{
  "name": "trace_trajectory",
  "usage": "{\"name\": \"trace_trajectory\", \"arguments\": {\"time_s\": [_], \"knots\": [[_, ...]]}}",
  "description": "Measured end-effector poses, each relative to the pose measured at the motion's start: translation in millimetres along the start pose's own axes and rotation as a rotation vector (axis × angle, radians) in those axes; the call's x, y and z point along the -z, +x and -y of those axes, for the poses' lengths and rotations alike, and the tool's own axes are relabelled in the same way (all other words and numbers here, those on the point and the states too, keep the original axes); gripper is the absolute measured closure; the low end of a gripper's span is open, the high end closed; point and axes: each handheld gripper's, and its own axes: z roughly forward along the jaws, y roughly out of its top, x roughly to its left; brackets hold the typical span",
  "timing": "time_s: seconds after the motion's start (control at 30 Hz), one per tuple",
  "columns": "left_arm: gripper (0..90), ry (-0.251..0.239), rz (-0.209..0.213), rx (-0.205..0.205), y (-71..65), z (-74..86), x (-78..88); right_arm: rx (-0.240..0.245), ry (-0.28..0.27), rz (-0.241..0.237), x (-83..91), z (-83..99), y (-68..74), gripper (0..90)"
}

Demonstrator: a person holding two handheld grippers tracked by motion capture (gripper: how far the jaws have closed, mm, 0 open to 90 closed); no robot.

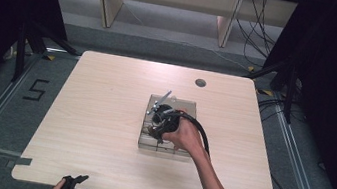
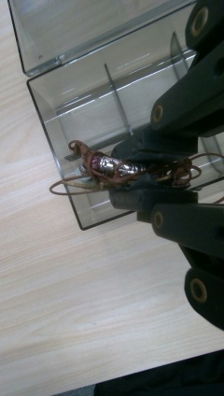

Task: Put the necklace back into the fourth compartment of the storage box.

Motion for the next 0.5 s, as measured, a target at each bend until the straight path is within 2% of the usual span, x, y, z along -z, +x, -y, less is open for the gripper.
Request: {"name": "trace_trajectory", "arguments": {"time_s": [0.2,0.27,0.3,0.5], "knots": [[15.8,0.002,0.006,-0.001,-0.2,0.4,0.2,-0.011,-0.005,-0.004,-12.3,-2.2,-1.3,78.9],[15.8,-0.003,-0.001,-0.001,0.1,0.2,0.0,-0.03,0.002,-0.003,-16.9,-1.5,-4.2,78.9],[15.8,-0.01,0.008,0.014,-1.5,0.5,-1.0,-0.027,0.003,-0.007,-18.7,-1.2,-5.4,78.9],[15.8,-0.004,0.007,0.009,-1.2,-0.1,0.1,-0.044,0.017,-0.016,-29.6,-2.8,-8.6,78.9]]}}
